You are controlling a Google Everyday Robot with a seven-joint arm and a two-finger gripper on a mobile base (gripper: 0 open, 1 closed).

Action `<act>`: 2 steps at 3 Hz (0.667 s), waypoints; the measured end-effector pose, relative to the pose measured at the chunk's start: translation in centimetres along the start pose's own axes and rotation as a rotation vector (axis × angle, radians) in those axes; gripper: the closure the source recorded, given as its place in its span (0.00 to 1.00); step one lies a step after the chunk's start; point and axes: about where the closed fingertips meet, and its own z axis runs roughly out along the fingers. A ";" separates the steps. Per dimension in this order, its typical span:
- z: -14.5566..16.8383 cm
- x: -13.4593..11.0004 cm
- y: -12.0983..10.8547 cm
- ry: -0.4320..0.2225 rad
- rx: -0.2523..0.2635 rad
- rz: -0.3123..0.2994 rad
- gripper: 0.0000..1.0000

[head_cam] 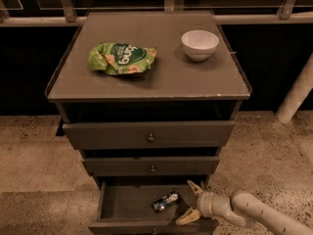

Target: Pick redbull can from bottom drawer and place on counter

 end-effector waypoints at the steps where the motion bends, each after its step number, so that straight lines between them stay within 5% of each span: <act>1: 1.8 1.3 -0.7 0.006 -0.025 -0.005 0.00; 2: 5.4 3.3 -2.4 0.010 -0.076 0.006 0.00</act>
Offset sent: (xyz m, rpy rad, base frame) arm 0.0338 0.0181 -0.0610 0.0058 0.0359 0.0677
